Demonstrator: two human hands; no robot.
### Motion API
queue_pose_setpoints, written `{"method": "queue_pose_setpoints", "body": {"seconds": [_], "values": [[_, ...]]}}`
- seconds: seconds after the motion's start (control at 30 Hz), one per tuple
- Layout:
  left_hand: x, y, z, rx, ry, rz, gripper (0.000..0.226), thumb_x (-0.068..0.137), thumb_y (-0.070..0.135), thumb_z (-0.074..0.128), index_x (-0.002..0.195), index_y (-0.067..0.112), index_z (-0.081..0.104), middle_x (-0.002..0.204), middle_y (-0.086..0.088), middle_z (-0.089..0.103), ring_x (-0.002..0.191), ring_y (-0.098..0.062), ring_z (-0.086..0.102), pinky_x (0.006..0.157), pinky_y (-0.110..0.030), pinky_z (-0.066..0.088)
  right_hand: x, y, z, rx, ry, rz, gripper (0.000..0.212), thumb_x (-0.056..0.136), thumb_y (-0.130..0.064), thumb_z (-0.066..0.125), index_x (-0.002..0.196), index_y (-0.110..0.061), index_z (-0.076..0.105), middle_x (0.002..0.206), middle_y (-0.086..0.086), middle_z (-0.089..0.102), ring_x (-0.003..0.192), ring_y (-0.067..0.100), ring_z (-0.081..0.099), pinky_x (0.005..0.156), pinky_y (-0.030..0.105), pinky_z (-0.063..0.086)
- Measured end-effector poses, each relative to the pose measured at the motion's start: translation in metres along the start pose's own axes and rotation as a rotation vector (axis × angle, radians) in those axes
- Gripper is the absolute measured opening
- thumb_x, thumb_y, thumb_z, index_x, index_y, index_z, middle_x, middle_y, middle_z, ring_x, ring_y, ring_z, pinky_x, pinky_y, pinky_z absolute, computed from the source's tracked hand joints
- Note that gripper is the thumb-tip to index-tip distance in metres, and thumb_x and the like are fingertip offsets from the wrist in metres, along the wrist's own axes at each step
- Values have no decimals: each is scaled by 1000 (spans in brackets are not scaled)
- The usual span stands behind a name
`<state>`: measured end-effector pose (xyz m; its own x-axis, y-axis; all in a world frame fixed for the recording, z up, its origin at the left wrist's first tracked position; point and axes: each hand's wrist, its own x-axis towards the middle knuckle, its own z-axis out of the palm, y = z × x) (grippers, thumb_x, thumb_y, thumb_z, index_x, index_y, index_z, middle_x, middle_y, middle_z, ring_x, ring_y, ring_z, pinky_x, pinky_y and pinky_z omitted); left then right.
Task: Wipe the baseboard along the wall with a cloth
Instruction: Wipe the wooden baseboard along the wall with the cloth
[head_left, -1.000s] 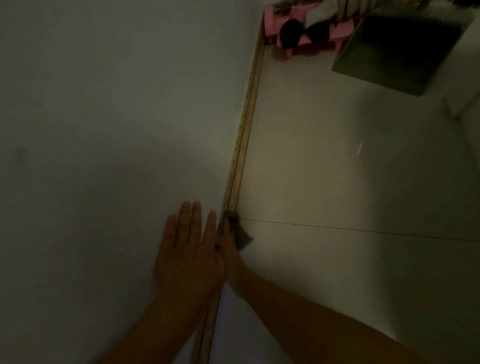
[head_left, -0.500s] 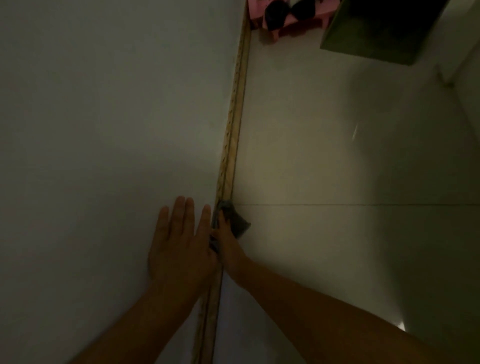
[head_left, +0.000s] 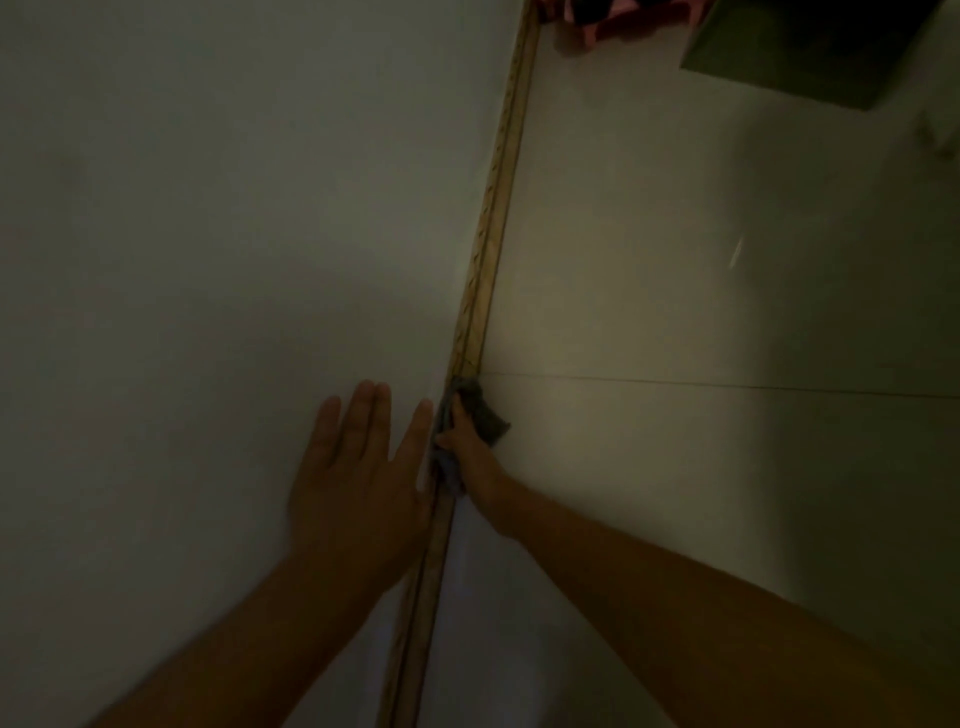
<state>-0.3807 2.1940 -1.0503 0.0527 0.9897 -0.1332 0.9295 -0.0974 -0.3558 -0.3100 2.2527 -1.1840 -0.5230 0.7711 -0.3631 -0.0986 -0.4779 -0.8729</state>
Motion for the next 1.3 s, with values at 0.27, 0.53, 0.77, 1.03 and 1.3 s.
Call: {"method": "queue_pose_setpoints", "body": {"seconds": [0.27, 0.53, 0.77, 1.03, 1.3], "values": [[6, -1, -10, 255, -100, 51, 74, 93, 47, 27, 147, 18, -15, 154, -22, -13, 143, -35, -14, 101, -48, -30, -15, -15, 1, 257, -11, 58, 61, 99, -1, 34, 151, -20, 8, 155, 5, 21, 125, 15, 36, 80, 10, 45], [13, 3, -14, 341, -162, -13, 76, 95, 48, 17, 144, 8, -24, 152, -20, -25, 139, -36, -26, 106, -50, -24, -20, -8, 8, 184, 38, 64, 58, 102, -11, 33, 152, -25, 7, 152, 1, 22, 136, 24, 33, 100, 25, 35], [17, 2, -11, 380, -173, -31, 77, 94, 53, 16, 144, 8, -22, 151, -21, -28, 137, -40, -28, 102, -52, -26, -33, -1, 17, 194, -2, 76, 66, 100, 0, 34, 152, -21, 0, 158, 6, 14, 142, 24, 23, 83, 10, 41], [12, -1, -27, 478, -161, -38, 79, 90, 61, 14, 147, 14, -16, 154, -19, -20, 140, -40, -21, 109, -56, -17, -37, 4, 29, 134, 75, 53, 57, 102, -17, 39, 151, -25, 11, 145, -7, 24, 131, 12, 30, 110, 25, 27], [15, 3, -35, 473, -166, -48, 82, 90, 66, 19, 148, 17, -12, 155, -17, -19, 140, -40, -21, 106, -59, -20, -42, 4, 42, 164, 152, 85, 51, 101, -39, 39, 147, -18, 32, 144, 5, 44, 125, 22, 48, 100, 27, 42]]}}
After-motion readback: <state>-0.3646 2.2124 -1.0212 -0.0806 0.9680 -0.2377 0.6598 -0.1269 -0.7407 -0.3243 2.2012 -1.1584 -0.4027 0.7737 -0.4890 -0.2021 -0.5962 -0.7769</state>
